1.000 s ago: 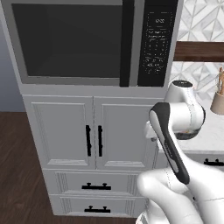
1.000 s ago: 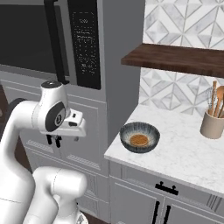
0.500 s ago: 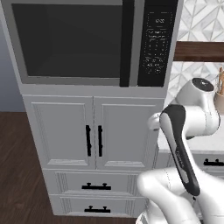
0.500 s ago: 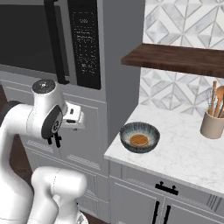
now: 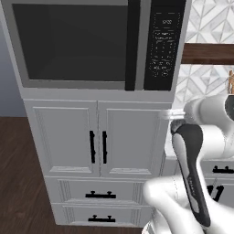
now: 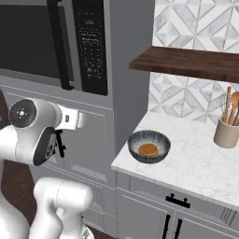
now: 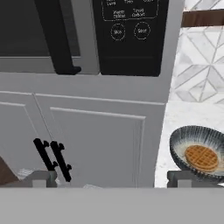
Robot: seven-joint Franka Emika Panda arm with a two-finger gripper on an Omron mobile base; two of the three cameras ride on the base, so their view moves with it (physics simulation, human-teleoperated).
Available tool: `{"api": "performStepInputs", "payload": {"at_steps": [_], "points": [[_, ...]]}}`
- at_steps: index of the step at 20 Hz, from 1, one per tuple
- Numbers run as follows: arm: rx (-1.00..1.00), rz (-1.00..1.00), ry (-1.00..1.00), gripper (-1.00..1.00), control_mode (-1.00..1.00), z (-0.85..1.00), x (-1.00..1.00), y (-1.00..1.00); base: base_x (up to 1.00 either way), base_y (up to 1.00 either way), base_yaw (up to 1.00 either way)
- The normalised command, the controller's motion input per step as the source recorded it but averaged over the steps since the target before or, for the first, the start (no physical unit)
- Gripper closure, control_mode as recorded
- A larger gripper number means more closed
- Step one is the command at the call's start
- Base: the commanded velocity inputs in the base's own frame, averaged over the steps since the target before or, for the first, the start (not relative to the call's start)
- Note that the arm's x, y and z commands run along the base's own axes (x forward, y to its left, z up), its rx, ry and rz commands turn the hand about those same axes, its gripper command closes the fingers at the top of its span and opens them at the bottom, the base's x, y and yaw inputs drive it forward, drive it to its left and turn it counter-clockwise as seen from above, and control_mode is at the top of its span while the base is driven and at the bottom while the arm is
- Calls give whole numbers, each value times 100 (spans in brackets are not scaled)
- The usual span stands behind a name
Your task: Open the microwave, place the bowl with waffle inside the microwave, then close the microwave door and turn it on.
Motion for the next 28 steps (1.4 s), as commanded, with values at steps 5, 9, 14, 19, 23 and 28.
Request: {"api": "performStepInputs", "payload": {"at_steps": [5, 9, 14, 19, 23, 28], "points": [[0, -24, -45, -100, -100, 60, 0, 41, 0, 0, 0], [-6, -16, -20, -100, -100, 30, 0, 75, 0, 0, 0], [-13, -4, -32, -100, -100, 0, 0, 66, 0, 0, 0], [-8, -5, -17, -100, -100, 0, 24, 28, 0, 0, 0], [0, 0, 0, -100, -100, 1, 65, 0, 0, 0, 0], [0, 0, 0, -100, -100, 1, 60, 0, 0, 0, 0]]}}
